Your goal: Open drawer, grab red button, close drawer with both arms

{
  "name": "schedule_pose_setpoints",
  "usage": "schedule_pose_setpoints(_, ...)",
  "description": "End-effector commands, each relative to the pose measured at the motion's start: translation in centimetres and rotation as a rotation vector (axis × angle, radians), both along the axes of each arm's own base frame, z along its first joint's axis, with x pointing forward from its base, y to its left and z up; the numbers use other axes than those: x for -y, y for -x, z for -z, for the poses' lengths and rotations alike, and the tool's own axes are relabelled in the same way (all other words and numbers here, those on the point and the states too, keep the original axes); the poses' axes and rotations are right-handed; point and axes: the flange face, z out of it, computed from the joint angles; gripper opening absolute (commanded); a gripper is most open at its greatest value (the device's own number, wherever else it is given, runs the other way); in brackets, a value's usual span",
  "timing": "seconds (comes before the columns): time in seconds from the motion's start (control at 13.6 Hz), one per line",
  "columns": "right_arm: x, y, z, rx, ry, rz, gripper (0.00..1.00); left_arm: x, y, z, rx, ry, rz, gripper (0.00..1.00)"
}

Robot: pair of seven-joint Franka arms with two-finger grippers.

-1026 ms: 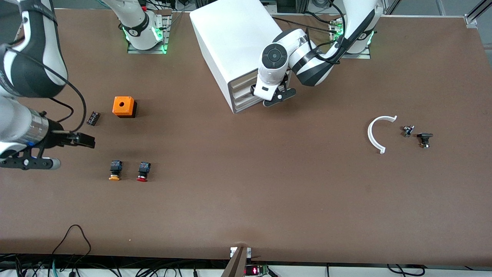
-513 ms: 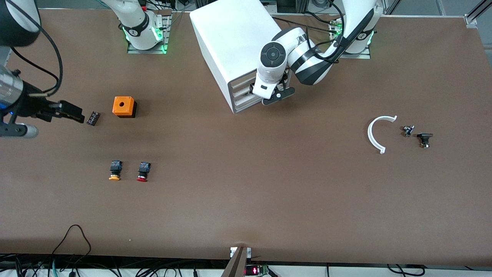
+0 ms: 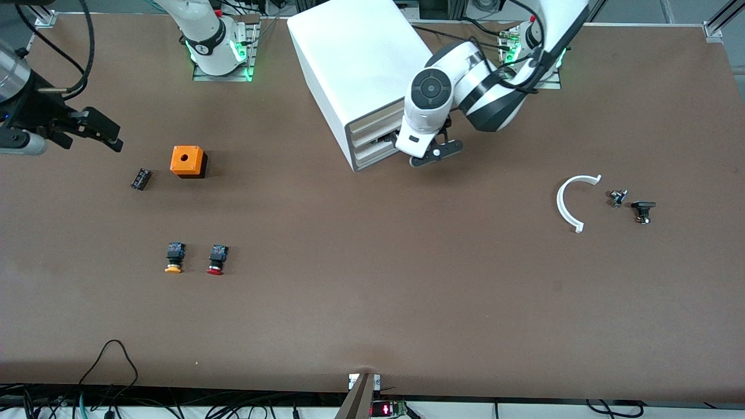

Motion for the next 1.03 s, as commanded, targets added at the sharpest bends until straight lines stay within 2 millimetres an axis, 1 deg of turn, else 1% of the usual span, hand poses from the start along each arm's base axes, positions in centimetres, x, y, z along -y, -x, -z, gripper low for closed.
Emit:
schedule_pose_setpoints(0.0, 0.2, 1.5, 0.0, 0.023, 0.003, 0.01, 1.0, -3.2, -3.8, -6.5, -0.009, 0.013, 0.063, 1.0)
schedule_pose_setpoints(0.15, -0.4, 1.6, -0.7, 0.02, 0.002, 0.004, 1.0, -5.3, -6.4, -9.6, 0.018, 0.046, 0.085, 1.0)
schedule_pose_setpoints(0.22, -0.4, 1.5, -1.0, 0.023, 0.001, 0.004, 1.0, -6.4, -7.5, -10.7, 0.035, 0.068, 0.099, 1.0)
schedule_pose_setpoints(0.29, -0.4, 1.5, -0.8, 0.011, 0.002, -0.002, 1.0, -7.0, -8.4, -11.8, 0.059, 0.083, 0.129, 1.0)
schedule_pose_setpoints(0.44, -0.1, 1.5, -0.5, -0.007, 0.003, 0.0, 1.0, -8.8, -9.6, -13.4, 0.095, 0.061, 0.209, 1.0)
schedule_pose_setpoints(0.51, -0.1, 1.5, -0.5, -0.006, 0.003, -0.002, 1.0, -10.3, -10.4, -14.9, 0.101, 0.065, 0.237, 1.0)
schedule_pose_setpoints(0.66, -0.1, 0.9, -0.8, 0.002, -0.001, -0.004, 1.0, -13.8, -11.6, -17.2, 0.115, 0.083, 0.322, 1.0)
schedule_pose_setpoints(0.81, -0.2, 0.0, -1.6, 0.017, -0.002, -0.012, 1.0, -18.5, -12.8, -18.4, 0.135, 0.087, 0.44, 1.0)
schedule_pose_setpoints(0.88, -0.2, -0.1, -1.8, 0.012, -0.004, -0.013, 1.0, -20.3, -13.3, -18.7, 0.136, 0.099, 0.485, 1.0)
schedule_pose_setpoints(0.95, -0.3, 0.0, -1.7, 0.005, -0.003, -0.024, 1.0, -22.6, -13.8, -19.2, 0.14, 0.112, 0.507, 1.0)
